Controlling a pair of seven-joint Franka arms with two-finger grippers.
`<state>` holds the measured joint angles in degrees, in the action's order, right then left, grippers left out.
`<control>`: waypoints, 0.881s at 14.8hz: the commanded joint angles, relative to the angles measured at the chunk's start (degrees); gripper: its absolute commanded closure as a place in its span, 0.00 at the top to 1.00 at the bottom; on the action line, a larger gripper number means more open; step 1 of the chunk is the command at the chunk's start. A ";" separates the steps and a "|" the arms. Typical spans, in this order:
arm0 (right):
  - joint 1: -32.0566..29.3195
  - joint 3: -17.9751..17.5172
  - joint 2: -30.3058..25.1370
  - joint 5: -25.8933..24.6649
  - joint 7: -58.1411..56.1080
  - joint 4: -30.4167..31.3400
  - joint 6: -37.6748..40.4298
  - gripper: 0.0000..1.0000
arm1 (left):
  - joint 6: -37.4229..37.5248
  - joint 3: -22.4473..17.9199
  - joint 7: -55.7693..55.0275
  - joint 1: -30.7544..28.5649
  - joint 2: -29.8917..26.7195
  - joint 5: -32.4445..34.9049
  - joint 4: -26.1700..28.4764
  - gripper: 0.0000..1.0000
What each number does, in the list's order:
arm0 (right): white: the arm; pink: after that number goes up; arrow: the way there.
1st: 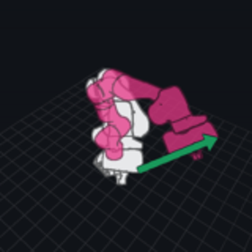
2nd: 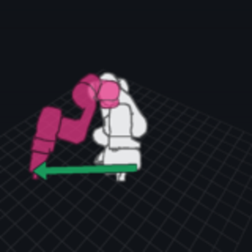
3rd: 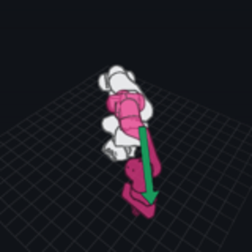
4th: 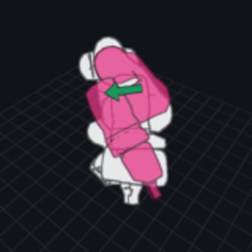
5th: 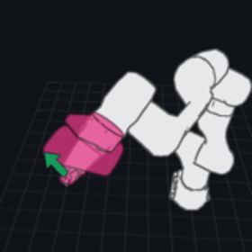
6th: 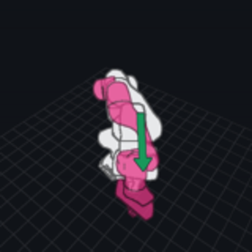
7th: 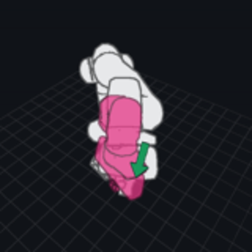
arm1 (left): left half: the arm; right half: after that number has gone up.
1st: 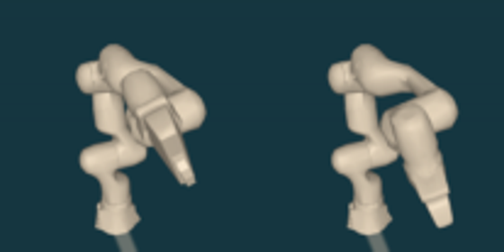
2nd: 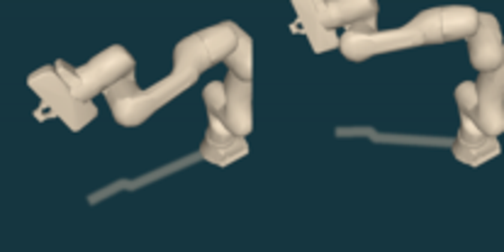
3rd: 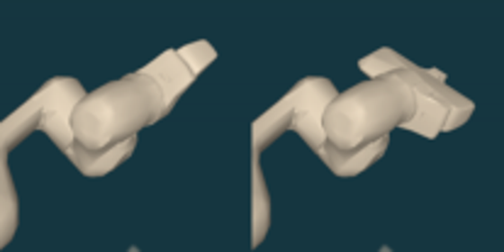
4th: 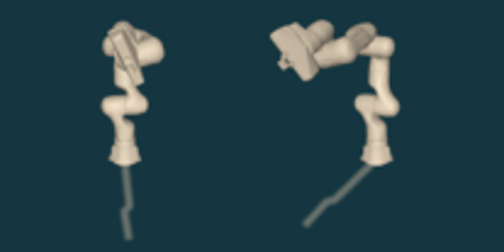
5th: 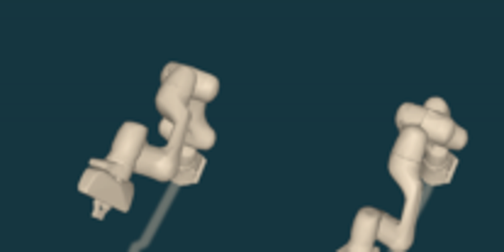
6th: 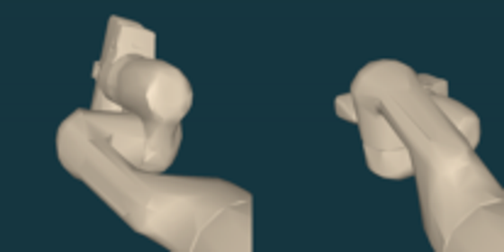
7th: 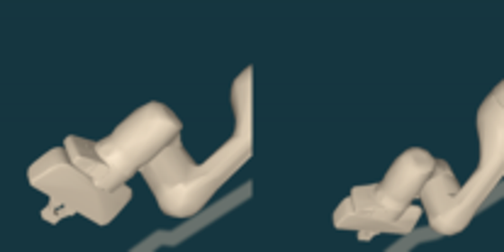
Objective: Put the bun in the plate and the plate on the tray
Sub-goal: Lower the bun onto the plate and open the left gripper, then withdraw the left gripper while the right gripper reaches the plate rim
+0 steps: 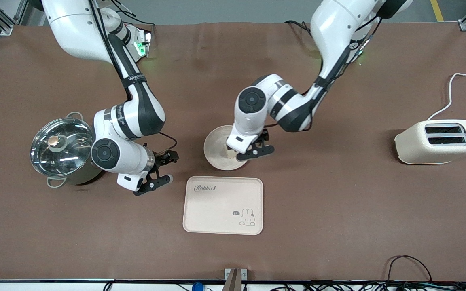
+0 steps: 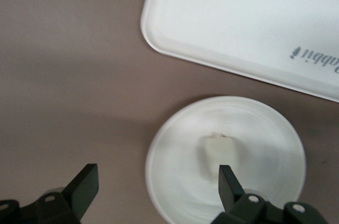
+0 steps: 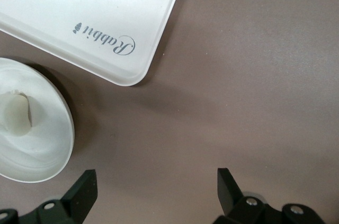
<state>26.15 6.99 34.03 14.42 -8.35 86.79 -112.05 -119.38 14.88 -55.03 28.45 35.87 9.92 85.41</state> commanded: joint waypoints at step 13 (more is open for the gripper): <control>5.58 0.04 7.54 16.34 -0.18 -0.21 -6.07 0.75 | 28.94 0.24 52.66 -34.32 -32.44 -3.68 0.90 1.00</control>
<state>30.54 6.73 40.66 28.44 -8.38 86.78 -117.02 -91.44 14.76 -3.80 -3.88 7.04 7.06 84.67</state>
